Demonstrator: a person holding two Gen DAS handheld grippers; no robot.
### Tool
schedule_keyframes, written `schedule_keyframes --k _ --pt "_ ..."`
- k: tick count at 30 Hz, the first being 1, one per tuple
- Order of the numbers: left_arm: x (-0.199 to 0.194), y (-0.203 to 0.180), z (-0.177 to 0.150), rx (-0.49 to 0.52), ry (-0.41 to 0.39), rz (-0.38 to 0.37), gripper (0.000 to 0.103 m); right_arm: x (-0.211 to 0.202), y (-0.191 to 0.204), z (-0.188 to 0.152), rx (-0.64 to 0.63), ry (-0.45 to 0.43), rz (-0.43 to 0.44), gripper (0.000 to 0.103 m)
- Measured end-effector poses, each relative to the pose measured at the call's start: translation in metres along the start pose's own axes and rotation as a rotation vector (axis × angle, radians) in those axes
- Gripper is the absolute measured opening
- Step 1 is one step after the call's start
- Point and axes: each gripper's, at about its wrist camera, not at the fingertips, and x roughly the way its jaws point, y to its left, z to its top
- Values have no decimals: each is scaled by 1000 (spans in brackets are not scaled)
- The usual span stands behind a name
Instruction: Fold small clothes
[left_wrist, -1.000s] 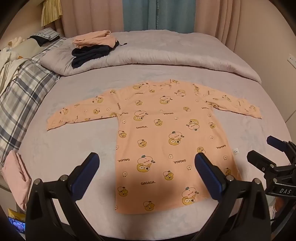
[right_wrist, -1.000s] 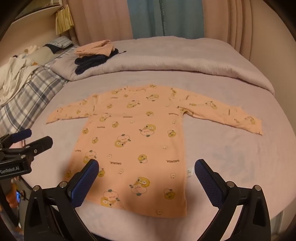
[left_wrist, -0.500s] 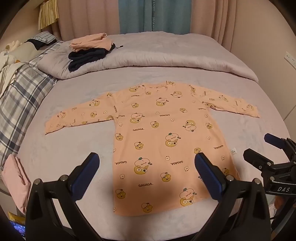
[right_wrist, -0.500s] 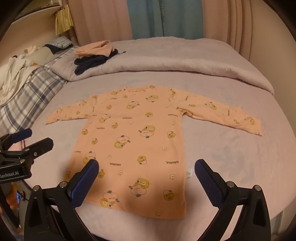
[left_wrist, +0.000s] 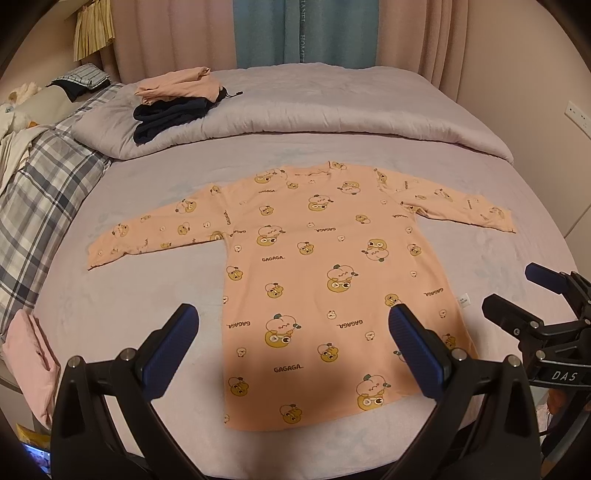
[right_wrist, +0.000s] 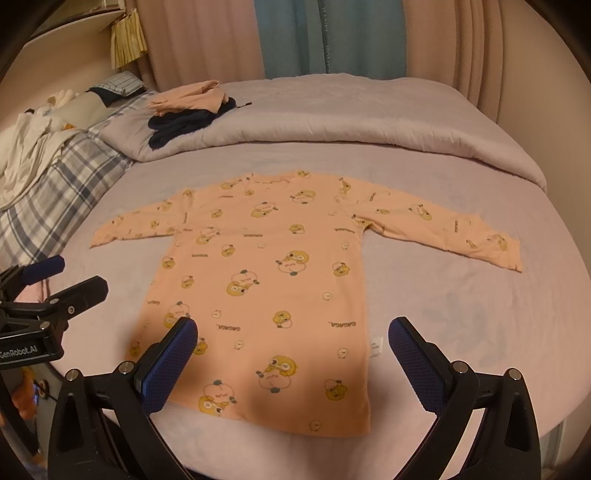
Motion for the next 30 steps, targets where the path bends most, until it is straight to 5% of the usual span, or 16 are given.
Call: schedule_keyframes --k 30 --pt "-2 -4 -2 16 -10 0 103 -2 2 0 -8 -6 -4 102"
